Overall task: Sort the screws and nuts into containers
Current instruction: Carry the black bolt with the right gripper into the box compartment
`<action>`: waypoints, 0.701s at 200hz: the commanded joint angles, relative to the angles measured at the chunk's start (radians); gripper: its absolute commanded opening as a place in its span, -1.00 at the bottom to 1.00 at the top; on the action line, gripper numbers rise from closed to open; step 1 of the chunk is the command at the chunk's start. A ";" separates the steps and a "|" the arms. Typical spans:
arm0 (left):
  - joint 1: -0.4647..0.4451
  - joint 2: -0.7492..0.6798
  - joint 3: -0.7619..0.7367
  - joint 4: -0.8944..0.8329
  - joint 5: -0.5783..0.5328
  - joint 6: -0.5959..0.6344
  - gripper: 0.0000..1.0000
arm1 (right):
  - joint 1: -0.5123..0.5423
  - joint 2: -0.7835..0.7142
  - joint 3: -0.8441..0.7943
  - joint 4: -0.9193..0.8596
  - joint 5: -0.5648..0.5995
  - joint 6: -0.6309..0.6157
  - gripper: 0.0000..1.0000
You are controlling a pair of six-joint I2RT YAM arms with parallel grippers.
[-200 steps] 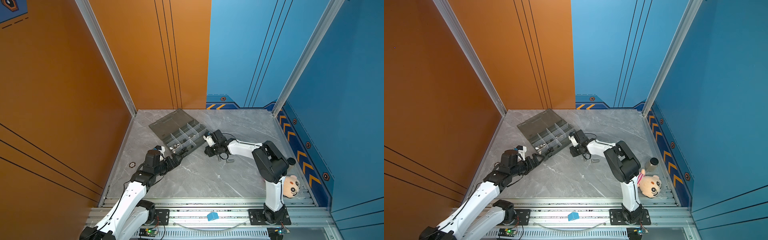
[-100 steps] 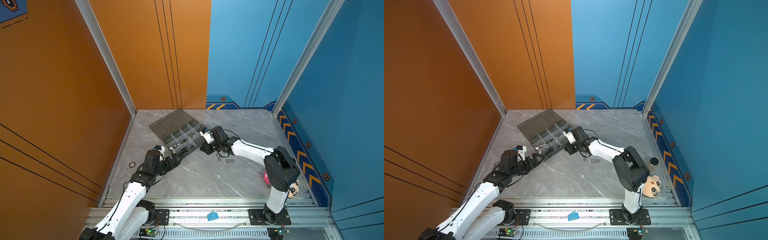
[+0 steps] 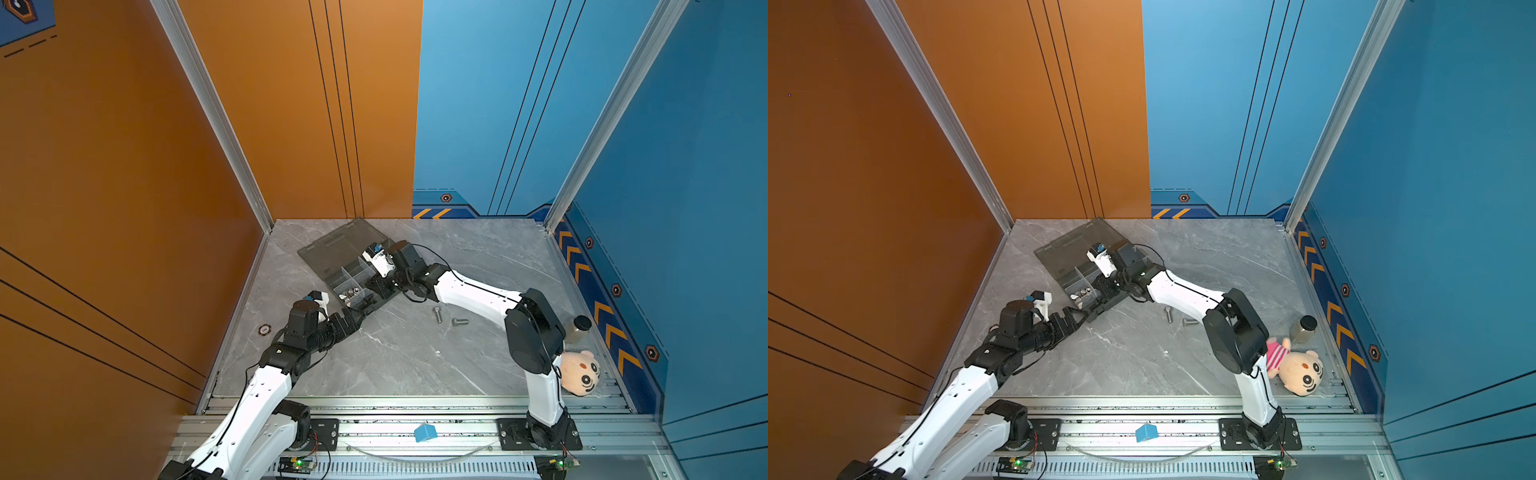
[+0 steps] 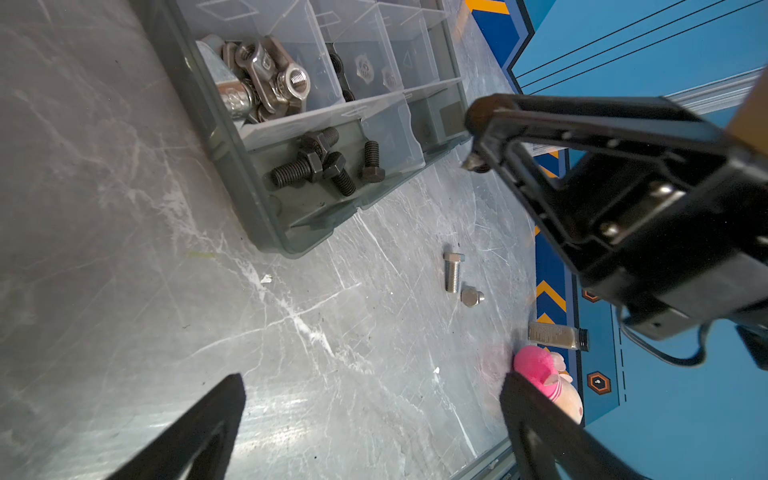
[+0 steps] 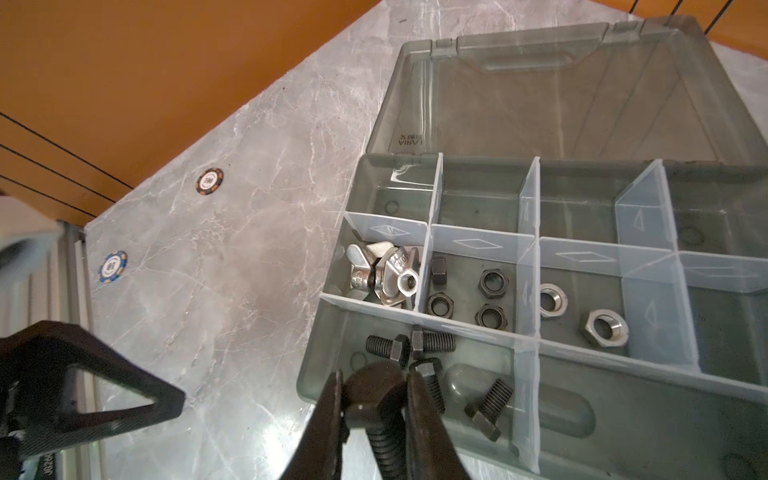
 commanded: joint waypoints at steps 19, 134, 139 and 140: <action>0.011 -0.022 0.002 -0.014 0.013 0.020 0.95 | 0.006 0.082 0.070 -0.032 0.054 -0.001 -1.00; 0.018 -0.017 -0.007 -0.005 0.023 0.022 0.95 | 0.006 0.166 0.108 -0.061 0.127 0.022 -0.67; 0.018 -0.017 -0.008 -0.004 0.024 0.022 0.95 | 0.006 0.166 0.108 -0.062 0.130 0.022 -0.61; 0.017 -0.017 -0.009 -0.004 0.024 0.021 0.95 | 0.005 0.166 0.108 -0.063 0.131 0.022 -0.60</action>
